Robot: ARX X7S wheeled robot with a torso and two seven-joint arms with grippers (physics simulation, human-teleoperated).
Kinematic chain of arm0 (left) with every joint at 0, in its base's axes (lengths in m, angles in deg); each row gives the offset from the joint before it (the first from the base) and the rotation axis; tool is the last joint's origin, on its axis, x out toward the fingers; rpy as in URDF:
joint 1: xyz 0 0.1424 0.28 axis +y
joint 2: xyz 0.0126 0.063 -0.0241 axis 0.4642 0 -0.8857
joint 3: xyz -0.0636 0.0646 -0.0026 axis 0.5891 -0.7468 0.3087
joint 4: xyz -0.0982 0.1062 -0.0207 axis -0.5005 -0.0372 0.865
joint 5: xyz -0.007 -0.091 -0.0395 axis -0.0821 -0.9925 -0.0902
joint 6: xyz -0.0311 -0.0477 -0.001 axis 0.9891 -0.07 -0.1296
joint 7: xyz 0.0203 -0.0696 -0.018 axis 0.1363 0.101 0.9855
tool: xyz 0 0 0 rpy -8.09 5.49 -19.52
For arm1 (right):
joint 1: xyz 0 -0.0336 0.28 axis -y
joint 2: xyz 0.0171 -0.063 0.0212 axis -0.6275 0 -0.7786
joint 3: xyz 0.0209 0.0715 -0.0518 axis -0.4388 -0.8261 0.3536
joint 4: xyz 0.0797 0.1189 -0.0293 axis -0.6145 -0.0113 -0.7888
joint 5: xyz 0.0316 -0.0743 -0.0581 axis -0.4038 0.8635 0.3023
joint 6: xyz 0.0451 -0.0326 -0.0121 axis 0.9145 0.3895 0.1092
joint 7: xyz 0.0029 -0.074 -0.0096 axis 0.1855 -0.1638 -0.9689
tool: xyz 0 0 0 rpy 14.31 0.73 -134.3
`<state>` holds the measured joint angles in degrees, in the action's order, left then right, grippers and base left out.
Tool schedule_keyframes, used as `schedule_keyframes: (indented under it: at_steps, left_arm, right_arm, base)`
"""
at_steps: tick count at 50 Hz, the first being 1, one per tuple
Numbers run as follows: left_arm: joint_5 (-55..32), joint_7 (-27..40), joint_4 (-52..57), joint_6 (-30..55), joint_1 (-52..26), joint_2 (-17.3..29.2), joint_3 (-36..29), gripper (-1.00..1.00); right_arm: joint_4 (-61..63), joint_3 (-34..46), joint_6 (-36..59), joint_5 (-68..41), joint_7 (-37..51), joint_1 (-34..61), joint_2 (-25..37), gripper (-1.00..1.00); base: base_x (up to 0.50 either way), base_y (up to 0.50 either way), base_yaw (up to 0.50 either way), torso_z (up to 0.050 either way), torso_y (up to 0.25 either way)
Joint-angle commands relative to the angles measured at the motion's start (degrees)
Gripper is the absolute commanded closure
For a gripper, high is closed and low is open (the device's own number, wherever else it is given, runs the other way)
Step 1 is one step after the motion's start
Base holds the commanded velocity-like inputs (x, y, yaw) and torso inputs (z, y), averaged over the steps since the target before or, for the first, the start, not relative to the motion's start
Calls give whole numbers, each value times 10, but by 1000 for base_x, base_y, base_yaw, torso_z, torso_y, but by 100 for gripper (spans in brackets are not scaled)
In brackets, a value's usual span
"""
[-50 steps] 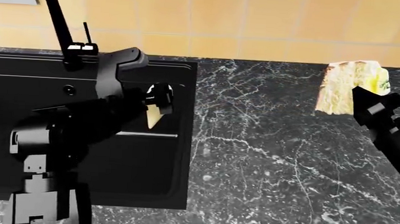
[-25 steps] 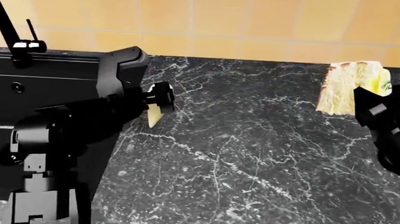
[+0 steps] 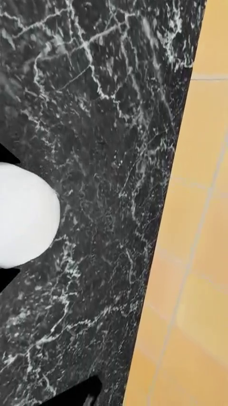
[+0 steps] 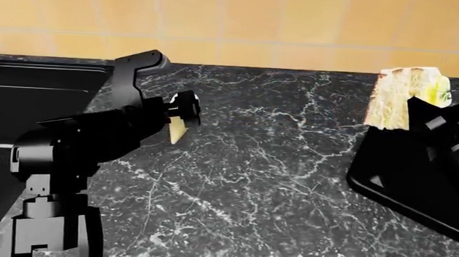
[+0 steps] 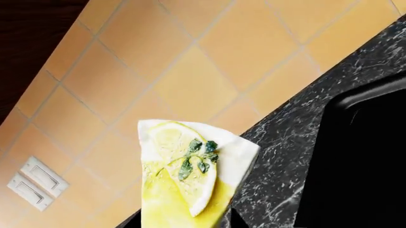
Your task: Move the dessert items from the plate to the tray.
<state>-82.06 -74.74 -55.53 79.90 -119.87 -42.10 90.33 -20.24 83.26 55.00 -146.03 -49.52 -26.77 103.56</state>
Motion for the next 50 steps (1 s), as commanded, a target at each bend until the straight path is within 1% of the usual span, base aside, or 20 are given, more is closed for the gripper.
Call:
schedule_keyframes:
  at_steps: [1,32,39,41,43,47,50]
  left_arm:
    - [-10,7,-2,-3,-3,1,-1,100]
    - [-27,17,-3,-3,-6,6,-6,100]
    - [-30,18,-4,-5,-8,8,-8,100]
    - [-31,19,-3,-4,-9,9,-7,100]
    - [-33,21,-2,-3,-10,10,-6,100]
    - [-37,23,2,0,-12,11,-3,100]
    - [-40,26,6,4,-13,12,-1,100]
  right_arm:
    - [1,-1,1,8,-6,4,0,100]
    - [-1,-3,2,8,-9,3,0,100]
    - [10,3,8,19,-6,7,9,100]
    - [22,25,26,42,8,31,28,100]
    - [26,63,62,71,28,76,51,100]
    - [15,162,180,124,49,208,91,100]
    - [2,216,257,155,44,291,103,100]
  base:
    - [-1,-500,0,0,0]
    - [-1,-500,0,0,0]
    - [0,0,0,0,0]
    - [0,0,0,0,0]
    - [0,0,0,0,0]
    - [0,0,0,0,3]
    - [0,0,0,0,0]
